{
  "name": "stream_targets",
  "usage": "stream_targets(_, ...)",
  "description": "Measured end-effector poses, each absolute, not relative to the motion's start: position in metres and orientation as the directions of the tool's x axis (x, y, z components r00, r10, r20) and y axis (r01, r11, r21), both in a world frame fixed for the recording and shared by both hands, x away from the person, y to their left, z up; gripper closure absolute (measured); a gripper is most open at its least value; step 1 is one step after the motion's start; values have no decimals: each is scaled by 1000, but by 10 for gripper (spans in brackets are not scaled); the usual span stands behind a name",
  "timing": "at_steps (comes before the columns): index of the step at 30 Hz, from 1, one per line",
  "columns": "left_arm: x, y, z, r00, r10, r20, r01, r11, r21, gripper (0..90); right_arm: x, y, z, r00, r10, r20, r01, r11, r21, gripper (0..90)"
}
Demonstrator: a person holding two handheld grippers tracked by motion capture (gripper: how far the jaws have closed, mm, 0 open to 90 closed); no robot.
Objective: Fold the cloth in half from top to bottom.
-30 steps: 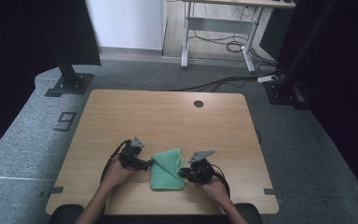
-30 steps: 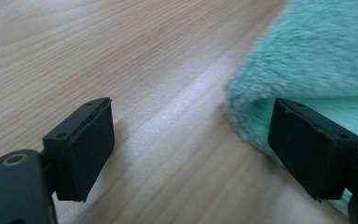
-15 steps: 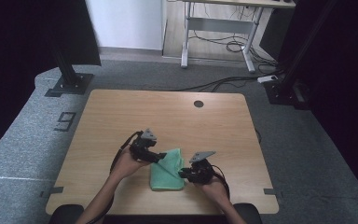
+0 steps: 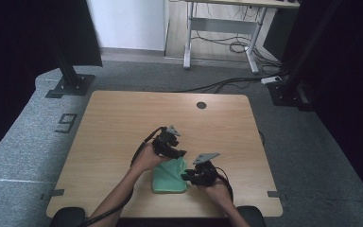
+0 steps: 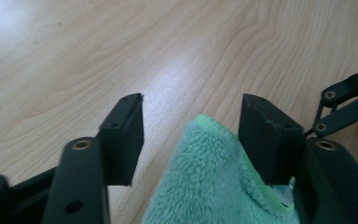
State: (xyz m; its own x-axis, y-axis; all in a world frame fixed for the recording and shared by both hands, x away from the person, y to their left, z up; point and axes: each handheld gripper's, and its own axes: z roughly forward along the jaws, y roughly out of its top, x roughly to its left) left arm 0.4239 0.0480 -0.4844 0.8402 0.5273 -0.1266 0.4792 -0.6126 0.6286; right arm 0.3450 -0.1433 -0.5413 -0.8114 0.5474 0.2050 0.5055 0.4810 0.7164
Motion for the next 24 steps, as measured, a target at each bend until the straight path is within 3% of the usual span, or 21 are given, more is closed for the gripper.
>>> stream_targets(5,426,50,-488,840,518,-162,500,-622,602,788,346,-144,-542,-811,546,209,506,477,718,700)
stream_targets(7,424,52,-486,841,517,-160,499,-626,600,849,346,-144,-542,-812,546,209,506,477,718,697)
stream_targets(15,405,65,-466,849,513,-124,469,-625,624,862,346,-147,-541,-811,545,213,506,472,722,675)
stream_targets(24,379,89,-458,842,527,-112,465,-607,644,843,342,-152,-532,-814,546,200,489,456,743,534)
